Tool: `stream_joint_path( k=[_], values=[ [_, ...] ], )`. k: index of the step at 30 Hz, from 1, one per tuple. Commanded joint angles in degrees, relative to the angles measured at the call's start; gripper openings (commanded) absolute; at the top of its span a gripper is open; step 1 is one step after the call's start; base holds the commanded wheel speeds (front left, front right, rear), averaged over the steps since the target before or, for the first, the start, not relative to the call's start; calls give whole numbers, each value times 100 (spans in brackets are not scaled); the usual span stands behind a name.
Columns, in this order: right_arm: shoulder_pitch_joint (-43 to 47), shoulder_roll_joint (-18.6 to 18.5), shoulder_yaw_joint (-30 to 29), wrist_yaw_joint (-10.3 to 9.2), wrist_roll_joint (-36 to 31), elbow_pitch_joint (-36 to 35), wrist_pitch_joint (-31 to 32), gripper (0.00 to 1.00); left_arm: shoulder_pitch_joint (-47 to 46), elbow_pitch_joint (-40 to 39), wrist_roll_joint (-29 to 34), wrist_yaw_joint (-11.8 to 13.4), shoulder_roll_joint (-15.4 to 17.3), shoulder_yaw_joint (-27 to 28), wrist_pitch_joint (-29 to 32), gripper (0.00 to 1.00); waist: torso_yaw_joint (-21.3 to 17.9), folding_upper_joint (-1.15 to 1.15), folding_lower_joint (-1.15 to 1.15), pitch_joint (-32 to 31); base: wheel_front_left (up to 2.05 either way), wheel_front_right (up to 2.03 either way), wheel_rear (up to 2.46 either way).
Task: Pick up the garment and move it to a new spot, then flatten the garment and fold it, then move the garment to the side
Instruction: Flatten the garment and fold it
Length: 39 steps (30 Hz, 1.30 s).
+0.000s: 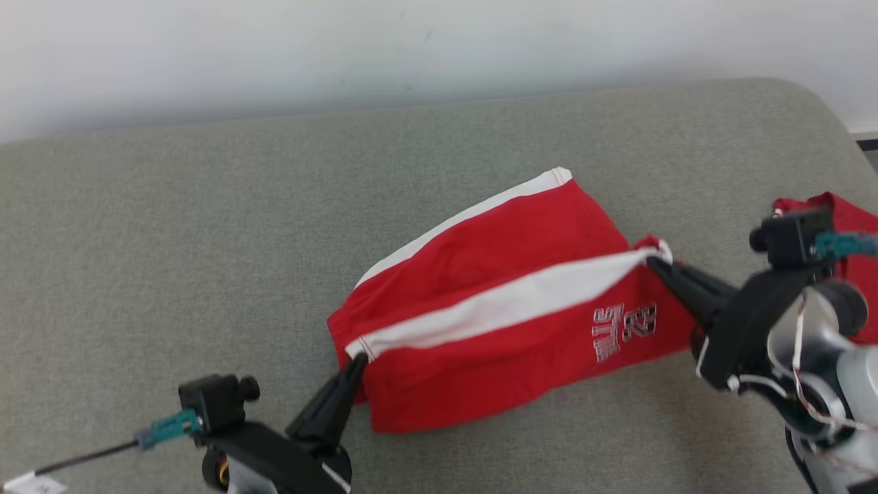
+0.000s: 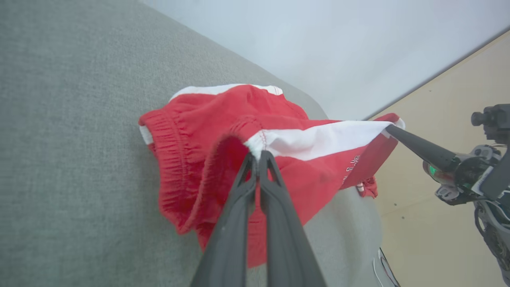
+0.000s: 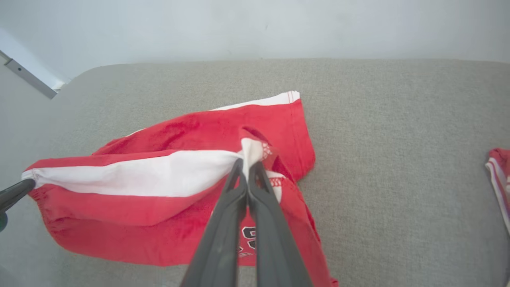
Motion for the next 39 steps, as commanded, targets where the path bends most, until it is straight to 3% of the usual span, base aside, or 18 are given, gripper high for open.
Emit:
stream_joint_path(
  k=[1, 7, 16, 27, 28, 29, 30, 31, 32, 39],
  values=[
    [-287, -65, 138, -14, -81, 198, -146, 0, -219, 130, 84, -35, -73, 21, -80, 0, 122, -1, -1, 134, 0, 0, 0],
    [-1266, -255, 642, -15, -264, 1071, -711, 0, -890, 629, 392, 52, -335, 47, -377, 0, 316, -1, -1, 426, 0, 0, 0],
    [-2379, -156, 1281, -15, -478, 2147, -1335, 0, -1681, 1163, 792, 233, -591, 63, -706, 0, 489, -1, -1, 887, 0, 0, 0],
    [-3195, -4, 1544, -15, -773, 3140, -1755, 0, -2160, 1544, 973, 250, -743, -16, -861, 0, 610, -1, -1, 1278, 0, 0, 0],
    [-3259, 19, 1561, -15, -773, 3208, -1793, 4, -2193, 1570, 995, 248, -754, -22, -889, 0, 614, -1, -1, 1307, 0, 0, 0],
    [-3307, 34, 1589, -15, -783, 3268, -1830, 38, -2230, 1600, 1039, 267, -756, -19, -921, 0, 616, -1, -1, 1327, 0, 0, 0],
    [-3341, 55, 1607, -15, -782, 3330, -1852, 100, -2258, 1626, 1075, 272, -756, -32, -956, 36, 618, -1, -1, 1342, 0, 0, 0],
    [-3375, 73, 1622, -15, -779, 3389, -1889, 100, -2278, 1656, 1111, 300, -760, -33, -1008, 78, 620, -1, -1, 1348, 0, 0, 0],
    [-3419, 89, 1646, -15, -768, 3432, -1904, 100, -2289, 1692, 1135, 313, -767, -27, -1040, 100, 618, -1, -1, 1349, 0, 0, 0],
    [-3570, -10, 1698, -15, -688, 3656, -1884, 100, -2172, 1832, 1393, 487, -764, 67, -1420, 100, 560, -1, -1, 1120, 0, 0, 0]
  ],
)
